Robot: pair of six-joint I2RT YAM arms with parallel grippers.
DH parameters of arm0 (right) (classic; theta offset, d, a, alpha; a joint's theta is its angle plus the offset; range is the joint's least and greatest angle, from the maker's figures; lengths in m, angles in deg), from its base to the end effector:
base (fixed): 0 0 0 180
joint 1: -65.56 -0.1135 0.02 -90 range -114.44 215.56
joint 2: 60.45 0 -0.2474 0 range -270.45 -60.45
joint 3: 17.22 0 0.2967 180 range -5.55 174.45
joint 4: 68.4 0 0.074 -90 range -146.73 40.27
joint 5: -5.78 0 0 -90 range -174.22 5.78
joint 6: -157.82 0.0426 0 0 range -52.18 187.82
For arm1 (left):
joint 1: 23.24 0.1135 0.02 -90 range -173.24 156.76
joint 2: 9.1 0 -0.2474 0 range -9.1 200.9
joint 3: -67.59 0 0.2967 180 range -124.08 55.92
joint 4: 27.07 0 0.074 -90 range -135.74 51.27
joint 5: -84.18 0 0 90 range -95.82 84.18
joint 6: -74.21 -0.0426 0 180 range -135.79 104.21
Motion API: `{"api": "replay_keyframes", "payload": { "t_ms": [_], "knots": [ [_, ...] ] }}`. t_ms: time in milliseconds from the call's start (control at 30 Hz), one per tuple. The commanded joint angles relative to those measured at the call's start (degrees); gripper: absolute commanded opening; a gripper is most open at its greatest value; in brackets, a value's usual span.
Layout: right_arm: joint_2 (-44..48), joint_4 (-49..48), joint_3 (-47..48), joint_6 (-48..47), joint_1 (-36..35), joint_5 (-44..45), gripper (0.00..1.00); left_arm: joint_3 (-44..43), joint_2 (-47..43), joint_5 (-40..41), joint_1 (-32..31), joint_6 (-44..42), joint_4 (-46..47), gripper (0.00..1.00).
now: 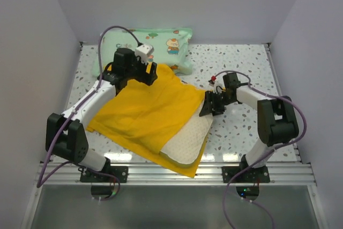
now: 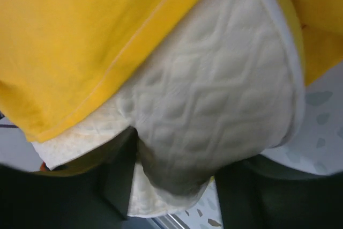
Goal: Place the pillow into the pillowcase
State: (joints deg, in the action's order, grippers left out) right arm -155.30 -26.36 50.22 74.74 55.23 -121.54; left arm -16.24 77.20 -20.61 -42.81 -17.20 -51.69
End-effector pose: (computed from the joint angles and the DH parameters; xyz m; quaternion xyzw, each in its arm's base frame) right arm 0.3320 0.0868 0.1224 -0.0848 0.9301 0.3366 0.1199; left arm 0.3761 -0.1452 0.2951 0.2201 0.8196 -0.1901 0.4937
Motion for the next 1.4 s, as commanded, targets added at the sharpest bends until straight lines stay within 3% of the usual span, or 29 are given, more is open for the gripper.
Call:
{"api": "replay_keyframes", "payload": {
  "t_ms": [0,133,267,300,367,467,600,633,767,933,1100,1267,1367],
  "knots": [
    [-5.93,-4.16,-0.05,2.48,-0.75,-2.50,0.48,7.02,-2.88,1.52,0.32,-5.53,-5.07,0.85],
    [-13.49,-9.27,12.65,4.50,0.21,-0.03,0.32,10.98,-5.88,-3.41,-0.90,-11.06,-9.19,0.79],
    [-14.93,-7.71,20.86,4.95,2.50,0.24,0.28,14.32,-8.25,-1.65,-6.09,-16.69,-11.22,0.81],
    [-14.58,-6.13,21.83,2.51,2.68,-0.64,0.29,14.07,-8.34,-2.00,-6.09,-16.43,-10.87,0.82],
    [-12.30,-0.51,22.54,-0.40,2.68,-3.80,0.41,10.13,-6.25,-2.70,-6.09,-15.82,-11.48,0.84],
    [-8.01,3.81,19.48,-2.96,4.51,-7.41,0.64,1.95,-0.90,-3.77,-7.58,-16.43,-14.20,0.86],
    [-4.83,7.24,15.88,-2.17,10.14,-7.50,0.71,-0.18,1.50,-4.11,-12.75,-18.97,-10.27,0.94],
    [-4.47,7.86,15.51,-2.35,13.63,-7.68,0.72,-0.61,1.76,-3.50,-14.25,-20.63,-9.56,0.96],
    [-3.94,11.11,13.06,-4.63,15.69,-6.10,0.66,-2.89,5.89,-1.13,-21.63,-21.70,-9.37,1.00],
    [-2.97,5.15,5.60,-1.38,15.60,-5.31,0.54,-7.10,10.63,5.20,-31.66,-18.65,-9.20,1.00],
    [-3.15,-2.23,4.78,0.20,15.60,-4.16,0.49,-11.24,12.84,6.61,-28.61,-11.78,-9.82,0.95],
    [-6.65,-4.18,12.16,3.97,14.38,-7.24,0.70,-16.42,14.06,5.90,-17.45,-9.30,-12.00,0.92],
    [-10.07,-4.97,15.85,4.25,11.39,-6.19,0.77,-21.61,17.05,6.18,-9.98,-10.80,-13.07,0.92]
  ]
}}
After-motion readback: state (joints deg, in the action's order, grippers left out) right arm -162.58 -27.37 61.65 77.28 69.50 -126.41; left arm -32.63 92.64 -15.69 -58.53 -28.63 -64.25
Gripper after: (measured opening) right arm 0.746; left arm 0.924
